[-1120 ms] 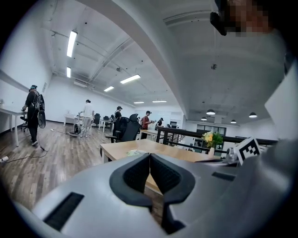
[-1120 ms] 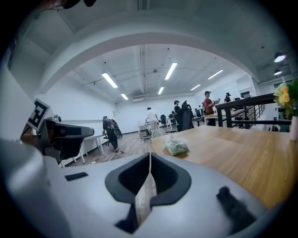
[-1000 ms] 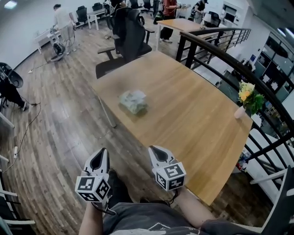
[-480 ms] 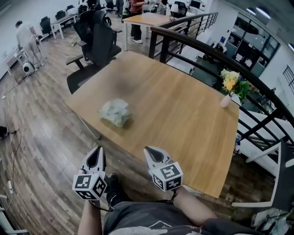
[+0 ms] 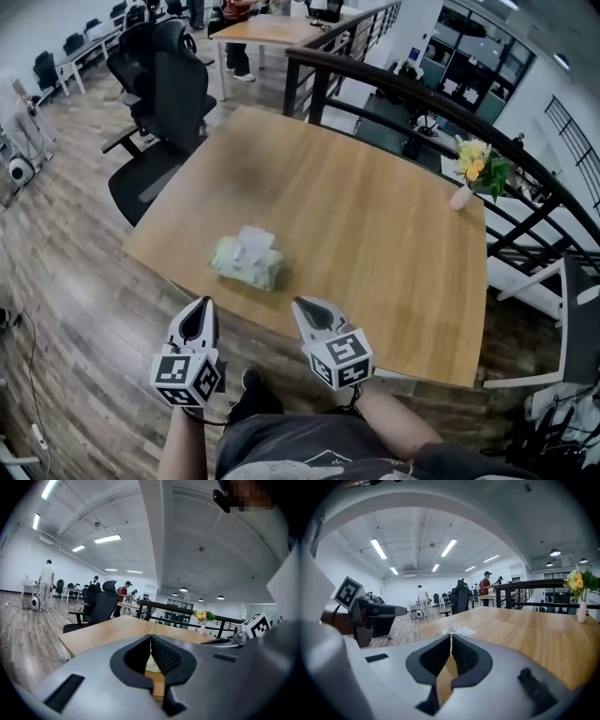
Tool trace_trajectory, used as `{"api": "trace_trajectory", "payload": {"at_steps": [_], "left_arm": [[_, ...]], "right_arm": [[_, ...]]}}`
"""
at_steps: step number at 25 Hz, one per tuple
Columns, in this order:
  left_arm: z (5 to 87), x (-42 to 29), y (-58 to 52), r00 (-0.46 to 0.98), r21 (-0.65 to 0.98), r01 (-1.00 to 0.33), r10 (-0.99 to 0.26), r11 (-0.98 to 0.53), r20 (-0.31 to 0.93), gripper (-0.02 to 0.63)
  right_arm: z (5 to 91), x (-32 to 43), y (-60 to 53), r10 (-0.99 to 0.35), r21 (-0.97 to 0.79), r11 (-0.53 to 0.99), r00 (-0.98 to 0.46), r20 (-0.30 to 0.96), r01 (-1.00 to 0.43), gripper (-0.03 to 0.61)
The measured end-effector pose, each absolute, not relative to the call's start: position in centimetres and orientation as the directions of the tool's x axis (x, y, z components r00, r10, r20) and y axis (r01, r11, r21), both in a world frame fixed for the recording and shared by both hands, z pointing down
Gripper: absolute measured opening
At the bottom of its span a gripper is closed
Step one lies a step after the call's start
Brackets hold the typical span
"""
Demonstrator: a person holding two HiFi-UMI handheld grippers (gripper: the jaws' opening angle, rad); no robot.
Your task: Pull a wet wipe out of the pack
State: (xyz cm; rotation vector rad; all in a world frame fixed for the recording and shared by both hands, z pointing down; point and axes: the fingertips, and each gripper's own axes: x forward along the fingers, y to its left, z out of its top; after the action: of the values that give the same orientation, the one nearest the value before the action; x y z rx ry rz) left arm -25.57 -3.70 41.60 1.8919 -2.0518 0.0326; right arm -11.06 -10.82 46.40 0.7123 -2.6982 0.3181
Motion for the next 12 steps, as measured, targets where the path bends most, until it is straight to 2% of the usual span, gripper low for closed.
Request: {"api": "trace_trajectory", "payload": {"at_steps": [5, 12], "left_arm": [[43.0, -29.4, -5.9, 0.018, 0.239, -0.970, -0.958, 0.053, 0.285, 0.015], [45.1, -30.2, -9.4, 0.188, 0.255, -0.961, -0.927, -0.106, 0.323, 0.015]], "right_arm": [[47.2, -13.8, -12.4, -0.501, -0.138, 0.800, -0.776, 0.384, -0.585, 0.026], [47.8, -15.7, -14.3, -0.587, -0.141, 0.721, -0.707, 0.395, -0.678, 0.026]]}}
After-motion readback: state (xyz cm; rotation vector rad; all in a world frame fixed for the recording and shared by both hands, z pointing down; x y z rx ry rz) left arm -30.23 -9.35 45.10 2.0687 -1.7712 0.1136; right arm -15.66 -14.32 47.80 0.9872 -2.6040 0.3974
